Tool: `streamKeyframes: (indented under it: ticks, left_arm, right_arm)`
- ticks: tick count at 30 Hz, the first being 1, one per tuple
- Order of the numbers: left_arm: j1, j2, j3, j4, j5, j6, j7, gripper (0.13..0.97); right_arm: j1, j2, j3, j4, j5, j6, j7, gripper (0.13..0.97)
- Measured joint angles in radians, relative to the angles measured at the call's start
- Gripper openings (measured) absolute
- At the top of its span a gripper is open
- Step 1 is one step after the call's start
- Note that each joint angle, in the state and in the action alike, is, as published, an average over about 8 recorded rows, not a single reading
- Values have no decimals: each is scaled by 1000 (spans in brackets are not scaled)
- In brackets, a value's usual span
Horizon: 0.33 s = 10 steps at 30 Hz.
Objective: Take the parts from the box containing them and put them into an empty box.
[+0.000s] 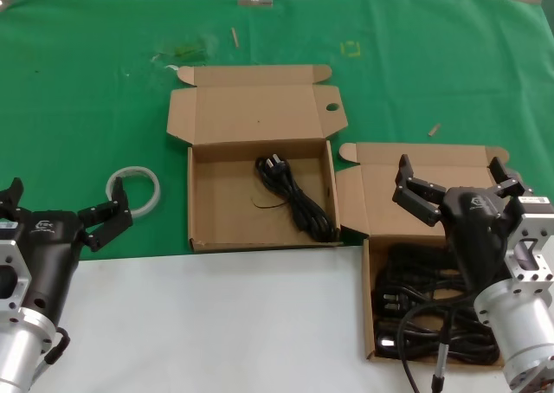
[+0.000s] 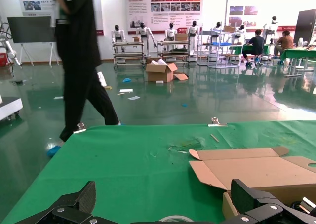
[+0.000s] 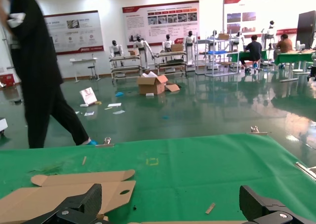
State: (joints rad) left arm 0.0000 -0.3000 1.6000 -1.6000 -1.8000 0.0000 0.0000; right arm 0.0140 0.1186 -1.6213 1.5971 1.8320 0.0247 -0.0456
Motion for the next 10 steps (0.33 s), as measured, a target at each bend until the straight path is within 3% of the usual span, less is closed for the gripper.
streamKeyframes:
  ticks: [10]
  left_arm:
    - [0, 0, 0, 0, 0, 0, 0, 965]
  right_arm:
    - [0, 0, 0, 0, 0, 0, 0, 966]
